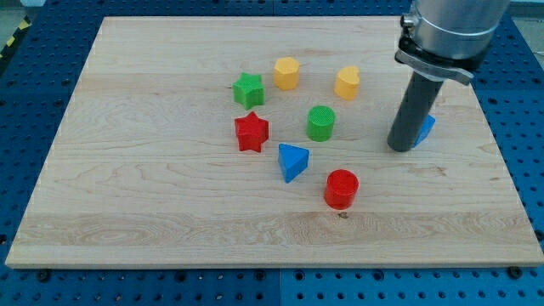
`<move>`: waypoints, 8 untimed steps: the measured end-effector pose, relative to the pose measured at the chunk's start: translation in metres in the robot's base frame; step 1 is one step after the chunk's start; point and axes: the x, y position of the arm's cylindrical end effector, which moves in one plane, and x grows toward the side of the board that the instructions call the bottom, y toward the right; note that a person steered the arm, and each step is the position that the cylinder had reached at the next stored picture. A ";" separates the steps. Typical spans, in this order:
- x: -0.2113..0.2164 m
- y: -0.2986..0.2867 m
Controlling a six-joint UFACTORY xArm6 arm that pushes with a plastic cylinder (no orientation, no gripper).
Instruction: Place the red circle horizontally right to the blue triangle
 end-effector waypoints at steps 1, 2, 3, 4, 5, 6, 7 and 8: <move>0.026 0.000; 0.055 -0.006; 0.080 -0.022; 0.096 -0.052; 0.096 -0.102; 0.096 -0.144; 0.096 -0.154; 0.086 -0.150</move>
